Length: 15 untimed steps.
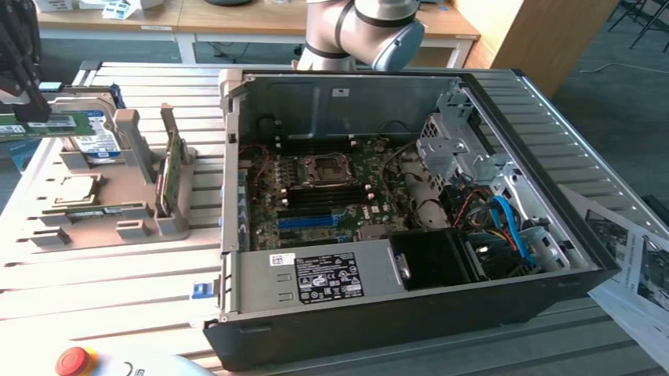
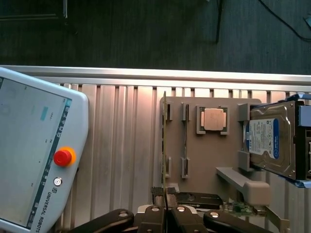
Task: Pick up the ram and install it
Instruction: 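Pick up the ram and move it above insertion slot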
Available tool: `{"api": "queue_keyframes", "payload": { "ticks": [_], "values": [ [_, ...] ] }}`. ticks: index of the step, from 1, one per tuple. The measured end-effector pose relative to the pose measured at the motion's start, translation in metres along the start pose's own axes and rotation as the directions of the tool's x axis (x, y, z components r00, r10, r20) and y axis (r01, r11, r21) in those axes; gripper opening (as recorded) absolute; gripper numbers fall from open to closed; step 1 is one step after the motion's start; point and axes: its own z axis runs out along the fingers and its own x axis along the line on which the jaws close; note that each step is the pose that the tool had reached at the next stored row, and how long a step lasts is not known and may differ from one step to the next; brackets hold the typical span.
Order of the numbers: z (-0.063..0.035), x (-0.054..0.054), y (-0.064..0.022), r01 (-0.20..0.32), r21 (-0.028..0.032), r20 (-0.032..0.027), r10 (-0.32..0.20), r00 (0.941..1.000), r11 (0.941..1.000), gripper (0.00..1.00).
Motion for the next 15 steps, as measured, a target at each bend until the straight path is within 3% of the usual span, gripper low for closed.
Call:
{"api": "queue_keyframes", "payload": {
  "ticks": [15],
  "values": [
    [-0.0005,0.010,-0.0166,0.000,0.0000,-0.0001,0.000,1.0000,1.0000,0.12]
  ]
}}
